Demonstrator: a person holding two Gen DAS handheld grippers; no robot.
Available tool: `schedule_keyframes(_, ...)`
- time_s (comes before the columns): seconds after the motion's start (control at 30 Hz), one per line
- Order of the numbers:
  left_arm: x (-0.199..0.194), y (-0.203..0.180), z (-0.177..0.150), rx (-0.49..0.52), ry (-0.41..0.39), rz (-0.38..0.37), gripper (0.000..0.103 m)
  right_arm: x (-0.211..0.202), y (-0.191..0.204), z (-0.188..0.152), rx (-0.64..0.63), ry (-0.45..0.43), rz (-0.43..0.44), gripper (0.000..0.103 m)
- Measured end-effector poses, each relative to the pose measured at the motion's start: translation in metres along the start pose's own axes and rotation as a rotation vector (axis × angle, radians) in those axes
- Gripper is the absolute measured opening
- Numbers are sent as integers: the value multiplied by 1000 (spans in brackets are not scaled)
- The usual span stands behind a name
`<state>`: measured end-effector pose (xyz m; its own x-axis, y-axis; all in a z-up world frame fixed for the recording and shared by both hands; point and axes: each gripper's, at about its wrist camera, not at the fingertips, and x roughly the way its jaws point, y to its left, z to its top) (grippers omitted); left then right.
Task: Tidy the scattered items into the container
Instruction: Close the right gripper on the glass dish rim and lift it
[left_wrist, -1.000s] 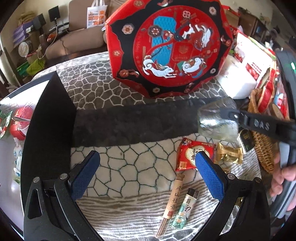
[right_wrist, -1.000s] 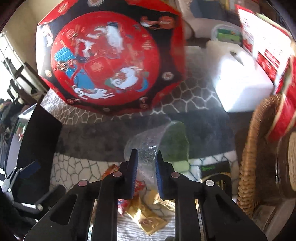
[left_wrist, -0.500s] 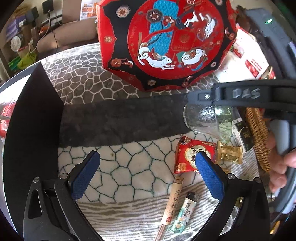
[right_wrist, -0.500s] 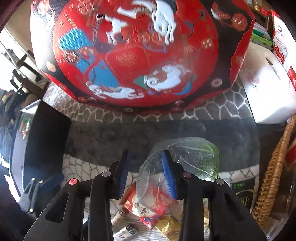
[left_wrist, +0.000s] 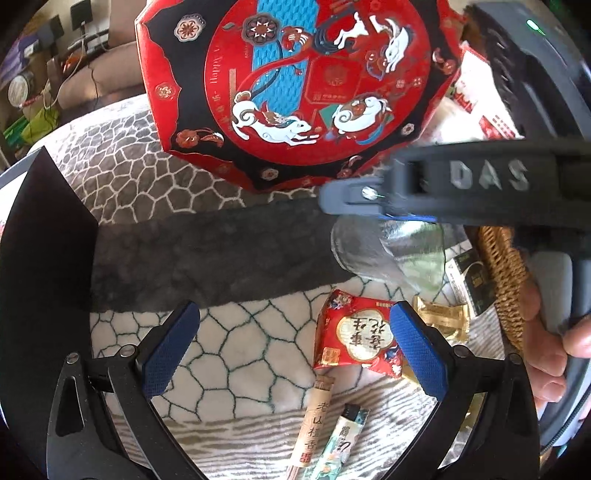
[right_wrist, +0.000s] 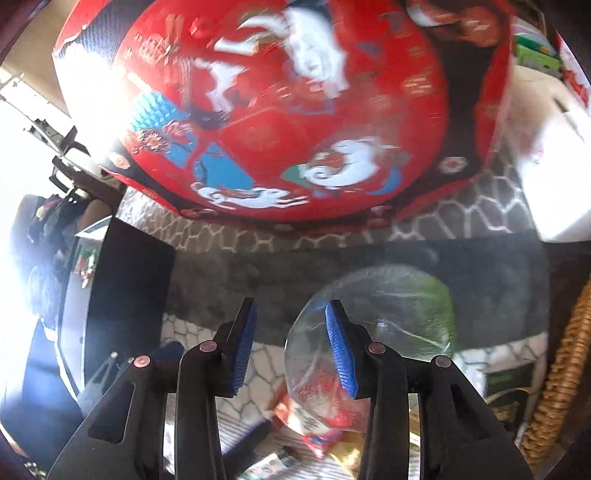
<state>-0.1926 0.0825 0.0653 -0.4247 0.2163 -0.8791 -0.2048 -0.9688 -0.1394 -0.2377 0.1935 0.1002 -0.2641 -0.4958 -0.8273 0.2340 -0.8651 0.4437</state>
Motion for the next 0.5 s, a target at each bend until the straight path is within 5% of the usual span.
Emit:
schedule_keyframes(0.33, 10, 12, 18, -35, 17, -25, 103, -32, -7, -3, 1, -67, -3, 41)
schedule_keyframes(0.5, 13, 0, 36, -17, 6, -7, 102, -56, -27, -2, 9, -140, -189, 41)
